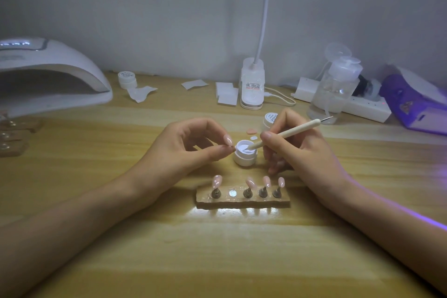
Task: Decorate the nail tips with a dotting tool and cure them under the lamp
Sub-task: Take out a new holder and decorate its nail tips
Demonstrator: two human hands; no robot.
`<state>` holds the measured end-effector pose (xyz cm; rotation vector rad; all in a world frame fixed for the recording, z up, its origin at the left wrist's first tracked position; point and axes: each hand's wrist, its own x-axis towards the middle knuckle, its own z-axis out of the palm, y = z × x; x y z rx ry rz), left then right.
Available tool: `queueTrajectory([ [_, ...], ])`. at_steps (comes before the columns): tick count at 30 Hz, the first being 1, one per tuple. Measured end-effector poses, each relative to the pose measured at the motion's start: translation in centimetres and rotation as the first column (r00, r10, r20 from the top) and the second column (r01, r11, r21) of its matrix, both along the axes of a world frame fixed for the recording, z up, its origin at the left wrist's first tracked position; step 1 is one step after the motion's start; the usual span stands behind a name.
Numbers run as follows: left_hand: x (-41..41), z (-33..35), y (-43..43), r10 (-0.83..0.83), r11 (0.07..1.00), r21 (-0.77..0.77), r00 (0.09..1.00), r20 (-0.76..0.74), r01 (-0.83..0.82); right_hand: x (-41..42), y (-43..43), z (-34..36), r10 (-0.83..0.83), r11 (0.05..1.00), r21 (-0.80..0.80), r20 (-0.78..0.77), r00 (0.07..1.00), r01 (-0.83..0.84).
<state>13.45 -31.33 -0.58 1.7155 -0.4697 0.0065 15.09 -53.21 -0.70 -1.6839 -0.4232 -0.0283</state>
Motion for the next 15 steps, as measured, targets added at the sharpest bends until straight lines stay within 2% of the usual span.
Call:
queueTrajectory([
  [9,0.04,-0.13,0.11,0.002,0.998,0.06,1.0,0.022,-0.003,-0.09,0.11,0.18,-0.001,1.0,0.022,-0.007,1.0,0.002],
  [15,0.19,-0.24,0.14,0.009,0.995,0.099,0.999,0.031,-0.012,-0.17,-0.25,0.41,-0.064,0.99,0.125,-0.008,0.998,0.065],
])
